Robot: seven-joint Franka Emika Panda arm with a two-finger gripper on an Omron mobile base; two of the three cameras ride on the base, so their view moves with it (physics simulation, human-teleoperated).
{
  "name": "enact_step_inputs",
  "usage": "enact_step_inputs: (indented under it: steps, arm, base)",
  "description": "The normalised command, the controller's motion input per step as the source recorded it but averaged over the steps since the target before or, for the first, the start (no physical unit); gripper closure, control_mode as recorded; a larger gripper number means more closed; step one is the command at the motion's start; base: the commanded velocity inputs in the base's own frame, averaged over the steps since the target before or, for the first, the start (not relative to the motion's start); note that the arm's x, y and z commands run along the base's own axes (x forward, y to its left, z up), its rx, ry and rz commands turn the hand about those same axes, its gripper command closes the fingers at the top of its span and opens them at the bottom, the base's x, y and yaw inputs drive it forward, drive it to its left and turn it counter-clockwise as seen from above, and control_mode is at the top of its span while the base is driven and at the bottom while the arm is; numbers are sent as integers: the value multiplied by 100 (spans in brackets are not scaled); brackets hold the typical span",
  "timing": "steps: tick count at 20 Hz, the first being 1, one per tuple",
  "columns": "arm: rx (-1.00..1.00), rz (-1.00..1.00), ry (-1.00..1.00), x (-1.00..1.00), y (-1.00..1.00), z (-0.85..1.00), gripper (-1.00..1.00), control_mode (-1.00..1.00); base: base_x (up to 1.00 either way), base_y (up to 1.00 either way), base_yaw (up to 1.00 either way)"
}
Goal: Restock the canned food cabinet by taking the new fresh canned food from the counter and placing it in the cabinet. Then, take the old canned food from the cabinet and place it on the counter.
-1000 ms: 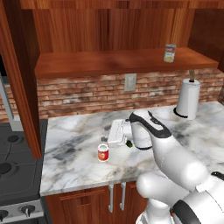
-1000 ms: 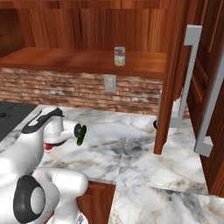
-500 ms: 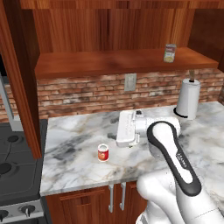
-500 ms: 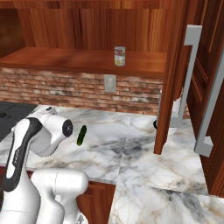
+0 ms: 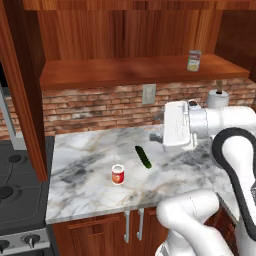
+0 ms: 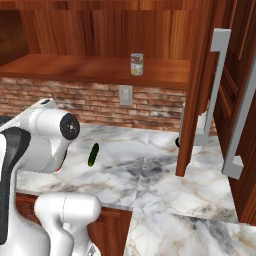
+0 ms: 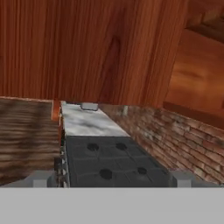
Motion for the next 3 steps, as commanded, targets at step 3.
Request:
enact_step_inputs:
  steps: [3]
  arm:
    - [16,0,2,-23,-30,30,-100,-100]
  base:
    - [0,0,0]
